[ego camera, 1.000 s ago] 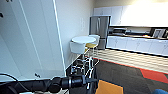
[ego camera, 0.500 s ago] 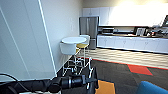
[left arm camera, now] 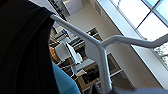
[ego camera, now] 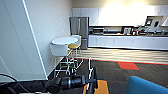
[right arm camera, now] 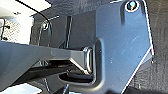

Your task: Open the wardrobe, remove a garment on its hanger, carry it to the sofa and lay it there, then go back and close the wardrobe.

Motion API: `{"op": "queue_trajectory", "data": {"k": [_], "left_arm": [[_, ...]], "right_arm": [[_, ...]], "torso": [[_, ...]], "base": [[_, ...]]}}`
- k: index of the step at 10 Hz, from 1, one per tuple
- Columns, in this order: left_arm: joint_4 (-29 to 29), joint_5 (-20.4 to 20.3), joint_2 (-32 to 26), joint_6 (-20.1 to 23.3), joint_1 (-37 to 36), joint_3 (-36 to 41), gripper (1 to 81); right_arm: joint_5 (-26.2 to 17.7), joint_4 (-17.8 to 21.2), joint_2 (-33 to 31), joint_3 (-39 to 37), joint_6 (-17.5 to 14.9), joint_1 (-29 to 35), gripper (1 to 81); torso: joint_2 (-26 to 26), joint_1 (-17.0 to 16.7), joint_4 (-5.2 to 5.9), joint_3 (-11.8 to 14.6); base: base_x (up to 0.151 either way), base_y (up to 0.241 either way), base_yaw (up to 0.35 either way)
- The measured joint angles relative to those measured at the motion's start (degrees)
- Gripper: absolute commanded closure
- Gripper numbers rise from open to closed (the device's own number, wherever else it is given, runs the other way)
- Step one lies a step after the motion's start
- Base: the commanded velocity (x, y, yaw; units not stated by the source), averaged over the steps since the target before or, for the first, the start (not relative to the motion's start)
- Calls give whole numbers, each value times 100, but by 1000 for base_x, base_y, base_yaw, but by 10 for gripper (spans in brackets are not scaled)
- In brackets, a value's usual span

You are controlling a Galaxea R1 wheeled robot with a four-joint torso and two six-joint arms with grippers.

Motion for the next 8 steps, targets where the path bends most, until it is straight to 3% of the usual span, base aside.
{"op": "queue_trajectory", "data": {"k": [6, 8], "left_arm": [[15, 0, 6, 2, 16, 7, 811], [34, -5, 15, 2, 16, 38, 811]], "right_arm": [[2, -2, 132, -5, 0, 13, 10], [6, -5, 135, -157, 0, 13, 10]], "torso": [[0, -2, 0, -35], [-2, -5, 0, -315]], "base": [[0, 0, -282], [0, 0, -282]]}}
